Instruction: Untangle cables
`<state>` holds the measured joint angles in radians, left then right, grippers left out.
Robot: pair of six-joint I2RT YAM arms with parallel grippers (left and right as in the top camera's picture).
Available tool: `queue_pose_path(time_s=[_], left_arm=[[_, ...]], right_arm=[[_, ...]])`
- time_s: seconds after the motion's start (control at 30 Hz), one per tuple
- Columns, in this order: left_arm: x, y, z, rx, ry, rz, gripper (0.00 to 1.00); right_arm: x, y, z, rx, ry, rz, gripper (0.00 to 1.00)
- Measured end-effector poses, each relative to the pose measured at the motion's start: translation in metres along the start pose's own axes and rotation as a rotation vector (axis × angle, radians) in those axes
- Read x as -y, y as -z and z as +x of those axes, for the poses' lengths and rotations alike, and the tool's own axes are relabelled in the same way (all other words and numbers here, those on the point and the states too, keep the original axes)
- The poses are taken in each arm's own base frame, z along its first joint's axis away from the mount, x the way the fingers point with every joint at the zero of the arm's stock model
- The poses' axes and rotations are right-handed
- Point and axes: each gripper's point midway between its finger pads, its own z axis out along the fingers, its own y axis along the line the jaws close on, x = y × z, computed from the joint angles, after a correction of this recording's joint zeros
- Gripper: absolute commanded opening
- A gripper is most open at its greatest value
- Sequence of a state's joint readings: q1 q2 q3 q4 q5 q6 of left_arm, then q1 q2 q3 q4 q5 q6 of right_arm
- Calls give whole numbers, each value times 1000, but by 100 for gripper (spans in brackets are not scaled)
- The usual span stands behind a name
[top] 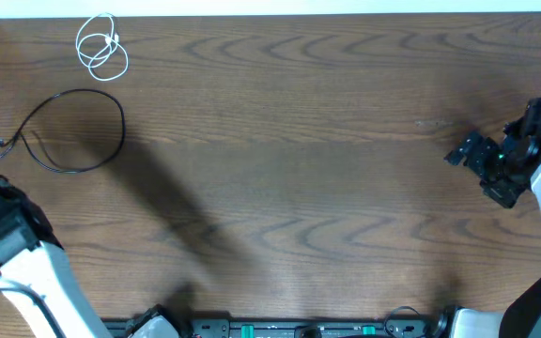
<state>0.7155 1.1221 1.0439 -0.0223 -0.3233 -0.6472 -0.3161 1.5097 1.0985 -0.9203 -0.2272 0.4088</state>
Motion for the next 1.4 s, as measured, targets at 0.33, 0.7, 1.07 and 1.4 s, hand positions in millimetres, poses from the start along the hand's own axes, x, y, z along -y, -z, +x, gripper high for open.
queue_pose_path(time_s=[0.33,0.7,1.07,1.4], left_arm=[[-76,-63,-1,38,114,-199,15],[-125,-113,105,-360,166,-213,15],[-130,-105,133,-490,178,-218,43],[-144,-93,148,-586,-63,-221,65]], right_arm=[[0,0,0,2,0,1,99],[0,0,0,1,0,0,99],[0,0,0,1,0,0,99],[0,0,0,1,0,0,99]])
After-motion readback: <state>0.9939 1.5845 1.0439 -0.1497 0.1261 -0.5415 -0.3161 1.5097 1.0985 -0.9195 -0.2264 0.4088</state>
